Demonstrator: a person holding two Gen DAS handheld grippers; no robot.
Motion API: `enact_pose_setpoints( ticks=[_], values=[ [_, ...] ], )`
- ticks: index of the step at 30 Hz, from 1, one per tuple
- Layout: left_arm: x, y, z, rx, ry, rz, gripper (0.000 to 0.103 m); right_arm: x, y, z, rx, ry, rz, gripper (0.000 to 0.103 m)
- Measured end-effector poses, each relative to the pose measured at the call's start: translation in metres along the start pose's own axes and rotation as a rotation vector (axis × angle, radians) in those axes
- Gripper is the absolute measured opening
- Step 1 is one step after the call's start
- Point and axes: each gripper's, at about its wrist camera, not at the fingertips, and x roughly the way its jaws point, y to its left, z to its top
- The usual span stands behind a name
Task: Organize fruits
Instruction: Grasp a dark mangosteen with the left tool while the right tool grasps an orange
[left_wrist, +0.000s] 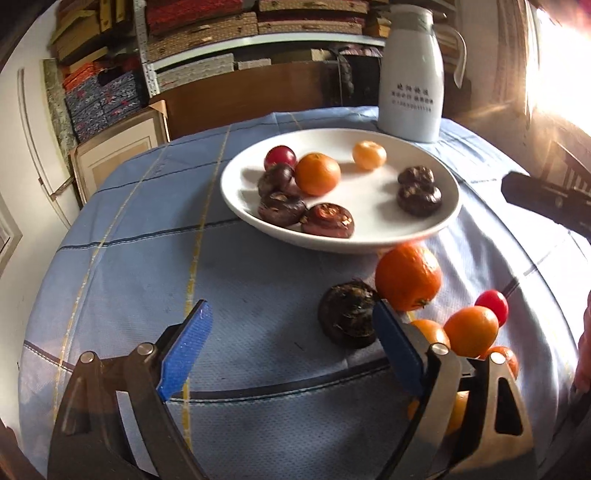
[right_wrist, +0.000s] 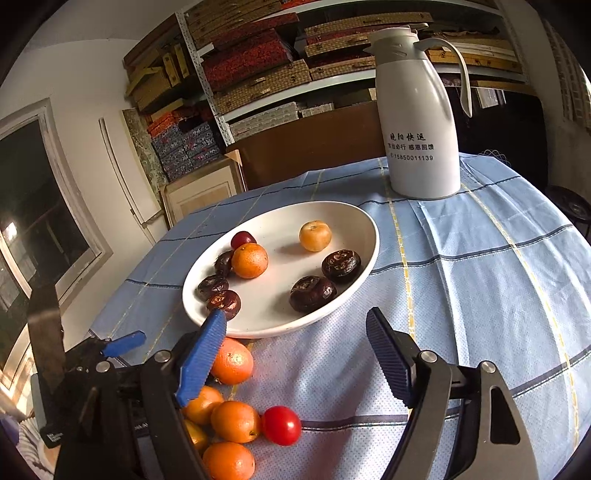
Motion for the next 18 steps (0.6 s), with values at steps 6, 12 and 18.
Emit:
enact_pose_setpoints(
  ticks=[6, 12, 18],
  values=[
    [0.010, 0.000, 0.007, 0.011, 0.013, 0.009, 0.096, 0.002, 0.002, 0.000, -0.011, 0.009, 0.000, 0.079],
    [0.006, 0.024, 0.003, 0.014, 0.010, 0.180, 0.096, 0.002, 0.004, -0.002, -0.008, 0.011, -0.001, 0.079],
    [0.003, 0.023, 0.001, 0.006, 0.006, 0.096, 0.095, 0.005, 0.010, -0.005, -0.028, 0.036, 0.031, 0.079]
  ],
)
